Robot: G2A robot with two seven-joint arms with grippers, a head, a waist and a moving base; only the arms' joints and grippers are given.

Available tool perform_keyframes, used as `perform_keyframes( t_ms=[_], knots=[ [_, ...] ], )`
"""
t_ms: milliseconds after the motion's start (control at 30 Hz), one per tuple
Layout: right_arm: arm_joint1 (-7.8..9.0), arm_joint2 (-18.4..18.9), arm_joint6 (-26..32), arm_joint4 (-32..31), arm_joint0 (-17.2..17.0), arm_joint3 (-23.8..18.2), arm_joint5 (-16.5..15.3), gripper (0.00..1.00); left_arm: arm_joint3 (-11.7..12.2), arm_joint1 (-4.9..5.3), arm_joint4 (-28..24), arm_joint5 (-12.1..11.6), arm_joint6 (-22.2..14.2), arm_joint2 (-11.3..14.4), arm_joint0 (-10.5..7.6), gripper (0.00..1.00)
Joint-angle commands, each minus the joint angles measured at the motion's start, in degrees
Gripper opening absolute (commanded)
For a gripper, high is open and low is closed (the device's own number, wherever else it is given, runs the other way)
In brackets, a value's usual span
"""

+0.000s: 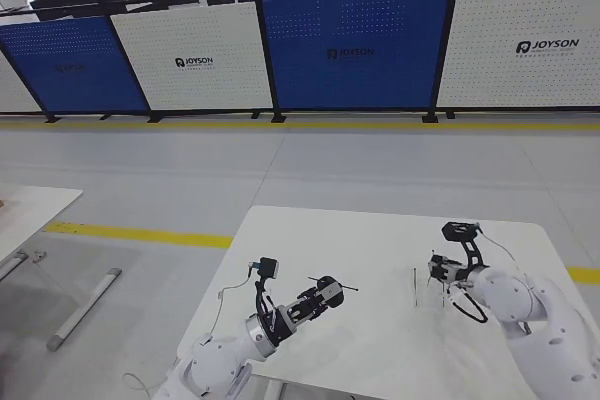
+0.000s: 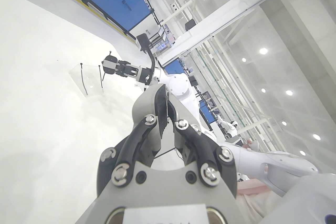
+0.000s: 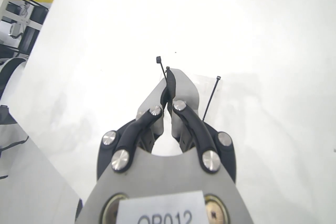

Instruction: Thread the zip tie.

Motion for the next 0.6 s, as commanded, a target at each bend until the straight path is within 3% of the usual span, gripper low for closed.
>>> perform_keyframes(
  t_ms=[0,567],
  knots=[
    [0.38,0.98,-1.46,-0.98,-1.93,-2.11,-1.08,0.0,0.0,0.0,0.0,0.0,0.0,0.0,0.0,0.0],
    [0.67,1.45,-0.76,-1.81,-3.05,-3.45,-1.74,0.0,0.0,0.0,0.0,0.0,0.0,0.0,0.0,0.0]
  ],
)
